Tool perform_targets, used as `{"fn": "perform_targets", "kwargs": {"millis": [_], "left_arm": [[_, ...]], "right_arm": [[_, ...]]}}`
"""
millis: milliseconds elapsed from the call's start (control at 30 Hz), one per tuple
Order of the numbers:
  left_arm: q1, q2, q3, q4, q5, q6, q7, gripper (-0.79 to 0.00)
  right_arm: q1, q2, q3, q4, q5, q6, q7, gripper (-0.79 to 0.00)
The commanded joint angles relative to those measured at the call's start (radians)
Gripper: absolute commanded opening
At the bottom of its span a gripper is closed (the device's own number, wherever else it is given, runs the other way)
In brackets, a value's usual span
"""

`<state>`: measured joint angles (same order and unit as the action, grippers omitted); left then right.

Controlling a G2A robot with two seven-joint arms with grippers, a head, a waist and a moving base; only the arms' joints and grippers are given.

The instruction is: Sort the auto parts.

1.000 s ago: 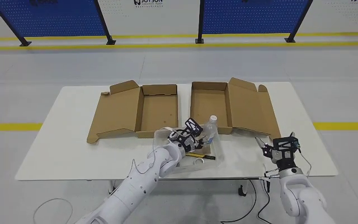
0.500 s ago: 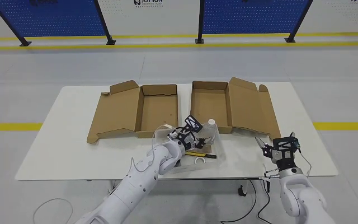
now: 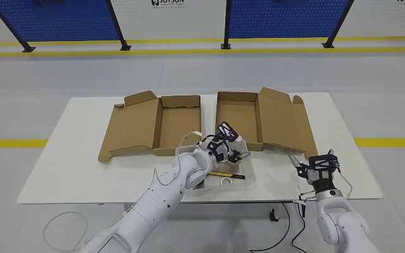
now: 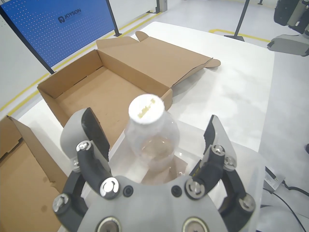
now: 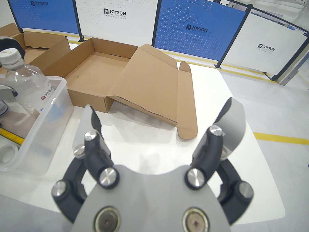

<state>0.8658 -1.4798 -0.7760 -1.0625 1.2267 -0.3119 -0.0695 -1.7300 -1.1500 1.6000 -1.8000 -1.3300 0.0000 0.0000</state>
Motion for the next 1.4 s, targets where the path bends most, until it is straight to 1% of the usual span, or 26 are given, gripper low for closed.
{"fn": "perform_targets", "kwargs": {"millis": [0, 167, 200, 233, 300, 333, 400, 500, 533, 600, 733, 800, 867, 1133, 1367], "left_arm": [[-0.020, -0.010, 0.010, 0.029, -0.017, -0.008, 0.000, 0.000], [-0.051, -0.030, 0.029, 0.090, -0.044, -0.035, 0.012, 0.000], [-0.056, -0.033, 0.031, 0.102, -0.048, -0.038, 0.016, -0.068], [-0.060, -0.036, 0.034, 0.112, -0.050, -0.040, 0.020, -0.160], [-0.066, -0.042, 0.038, 0.131, -0.057, -0.043, 0.028, -0.292], [-0.068, -0.045, 0.039, 0.139, -0.059, -0.044, 0.032, -0.394], [-0.072, -0.049, 0.038, 0.152, -0.069, -0.046, 0.042, -0.453], [-0.076, -0.053, 0.035, 0.162, -0.074, -0.052, 0.055, -0.502], [-0.077, -0.054, 0.033, 0.163, -0.076, -0.054, 0.059, -0.514], [-0.079, -0.055, 0.032, 0.165, -0.074, -0.056, 0.062, -0.514], [-0.081, -0.058, 0.030, 0.166, -0.064, -0.060, 0.067, -0.566], [-0.080, -0.059, 0.029, 0.164, -0.061, -0.059, 0.069, -0.631], [-0.079, -0.061, 0.029, 0.161, -0.058, -0.060, 0.070, -0.779], [-0.069, -0.058, 0.013, 0.143, -0.040, -0.070, 0.087, -0.785], [-0.037, -0.039, -0.027, 0.094, -0.014, -0.089, 0.096, -0.785]], "right_arm": [[0.000, 0.000, 0.000, 0.000, 0.000, 0.000, 0.000, 0.000], [0.000, 0.000, 0.000, 0.000, 0.000, 0.000, 0.000, 0.000], [0.000, 0.000, 0.000, 0.000, 0.000, 0.000, 0.000, 0.000], [0.000, 0.000, 0.000, 0.000, 0.000, 0.000, 0.000, 0.000], [0.000, 0.000, 0.000, 0.000, 0.000, 0.000, 0.000, 0.000], [0.000, 0.000, 0.000, 0.000, 0.000, 0.000, 0.000, 0.000], [0.000, 0.000, 0.000, 0.000, 0.000, 0.000, 0.000, 0.000], [0.000, 0.000, 0.000, 0.000, 0.000, 0.000, 0.000, 0.000], [0.000, 0.000, 0.000, 0.000, 0.000, 0.000, 0.000, 0.000], [0.000, 0.000, 0.000, 0.000, 0.000, 0.000, 0.000, 0.000], [0.000, 0.000, 0.000, 0.000, 0.000, 0.000, 0.000, 0.000], [0.000, 0.000, 0.000, 0.000, 0.000, 0.000, 0.000, 0.000], [0.000, 0.000, 0.000, 0.000, 0.000, 0.000, 0.000, 0.000], [0.000, 0.000, 0.000, 0.000, 0.000, 0.000, 0.000, 0.000], [0.000, 0.000, 0.000, 0.000, 0.000, 0.000, 0.000, 0.000]]}}
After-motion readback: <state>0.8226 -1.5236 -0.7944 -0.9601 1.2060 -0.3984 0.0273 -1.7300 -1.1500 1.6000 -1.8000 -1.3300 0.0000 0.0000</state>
